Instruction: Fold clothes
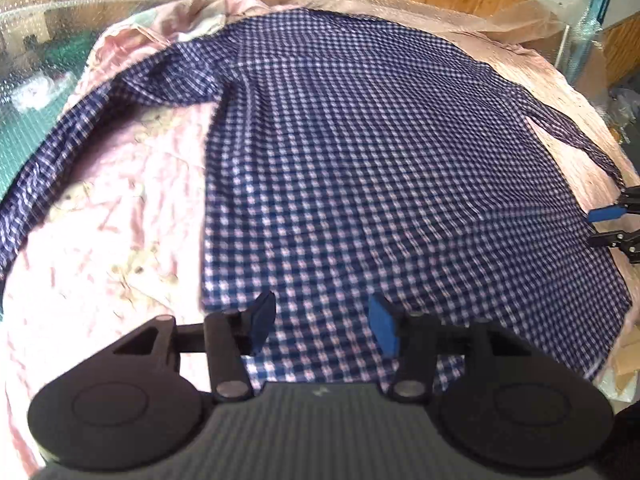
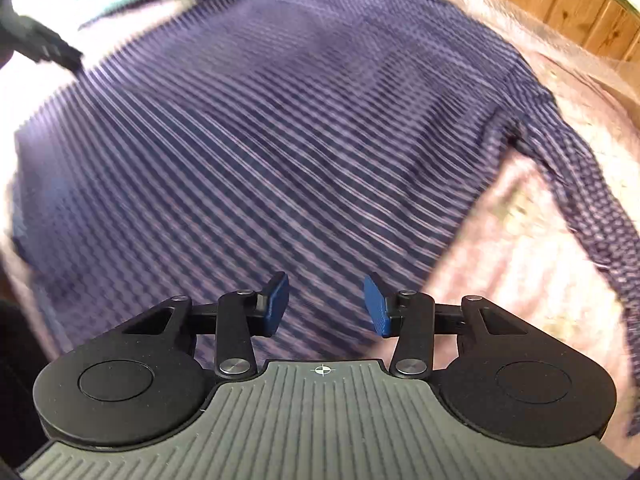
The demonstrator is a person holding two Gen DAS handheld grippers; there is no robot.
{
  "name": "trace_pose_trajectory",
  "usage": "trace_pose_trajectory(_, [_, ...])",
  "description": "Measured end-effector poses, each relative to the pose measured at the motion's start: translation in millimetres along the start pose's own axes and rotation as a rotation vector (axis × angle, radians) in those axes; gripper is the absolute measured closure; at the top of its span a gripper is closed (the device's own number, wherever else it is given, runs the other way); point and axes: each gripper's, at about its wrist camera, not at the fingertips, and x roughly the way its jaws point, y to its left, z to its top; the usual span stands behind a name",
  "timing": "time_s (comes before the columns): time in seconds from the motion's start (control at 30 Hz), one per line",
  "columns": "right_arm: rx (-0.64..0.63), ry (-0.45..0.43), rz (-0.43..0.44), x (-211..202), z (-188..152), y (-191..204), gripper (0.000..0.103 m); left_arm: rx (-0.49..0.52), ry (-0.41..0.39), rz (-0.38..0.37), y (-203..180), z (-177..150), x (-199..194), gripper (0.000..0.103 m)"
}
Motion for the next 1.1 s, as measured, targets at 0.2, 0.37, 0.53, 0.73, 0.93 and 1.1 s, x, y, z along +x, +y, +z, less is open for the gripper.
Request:
trace_pose_trajectory(0.2, [0.044, 0.053, -0.038, 26, -54, 48, 0.052, 0.128, 0.057, 0.067, -1, -64, 6, 0.050])
trace_pose_trajectory(0.37, [0.113, 0.110, -0.073, 17, -89, 36, 0.048, 0.124, 0.057, 0.070, -1, -76, -2, 0.050])
trace_pose_trajectory(0.53, [0.127, 0.169, -0.046, 9, -83, 32, 0.045, 0.118, 0.102, 0.046, -3, -82, -12, 0.043])
trace_pose_trajectory(0.73, [0.129, 0.048, -0.085, -17, -23, -4, 0.056, -0.107, -0.007, -0.003, 20, -39, -42, 0.047])
trace_pose_trajectory(0.93, [0.130, -0.186, -0.025, 19, 139, -81, 0.049, -0.223, 0.054, 0.041, 11, -17, -1, 0.047])
trace_pose_trajectory(1.1, [0.123, -0.374, 0.029, 53, 277, -145, 0.048, -0.280, 0.119, 0.157, -17, -35, 16, 0.046])
